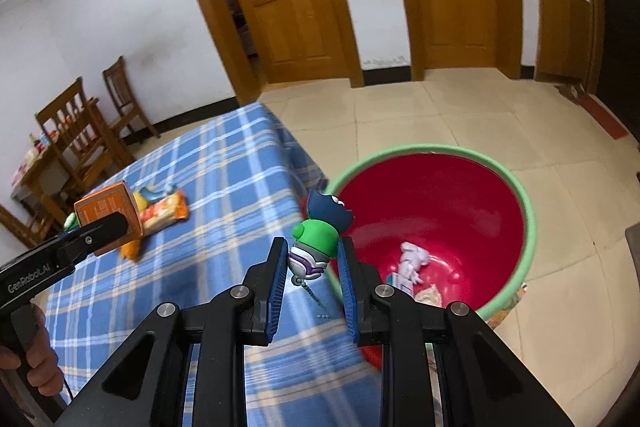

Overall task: Collect trash
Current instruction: 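Carry the orange box and green-capped toy over the red bin, then open the right gripper to drop the toy while the left gripper releases the orange box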

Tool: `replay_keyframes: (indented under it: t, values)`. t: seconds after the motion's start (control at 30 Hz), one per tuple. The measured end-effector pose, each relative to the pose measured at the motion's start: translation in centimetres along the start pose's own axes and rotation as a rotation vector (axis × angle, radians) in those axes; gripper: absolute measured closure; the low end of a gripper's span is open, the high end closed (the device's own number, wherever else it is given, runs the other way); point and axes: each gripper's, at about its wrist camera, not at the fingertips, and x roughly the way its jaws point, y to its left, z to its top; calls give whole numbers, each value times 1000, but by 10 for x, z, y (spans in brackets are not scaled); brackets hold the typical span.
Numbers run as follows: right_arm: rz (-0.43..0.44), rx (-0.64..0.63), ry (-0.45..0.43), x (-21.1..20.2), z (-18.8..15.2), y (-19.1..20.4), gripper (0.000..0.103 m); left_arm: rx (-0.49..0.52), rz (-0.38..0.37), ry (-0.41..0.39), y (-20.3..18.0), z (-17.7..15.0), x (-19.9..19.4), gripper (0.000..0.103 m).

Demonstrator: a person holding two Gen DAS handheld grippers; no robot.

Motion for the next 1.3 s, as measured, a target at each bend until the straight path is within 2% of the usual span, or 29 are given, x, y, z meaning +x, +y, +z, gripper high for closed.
replay_keyframes:
  t: [0.67, 1.3]
  values:
    - [-99, 168, 48, 31, 0, -92, 77, 173, -64, 112, -87, 12, 68, 47]
    - [-101, 221, 40, 32, 3, -122, 75, 236, -93, 156, -123, 11, 99, 47]
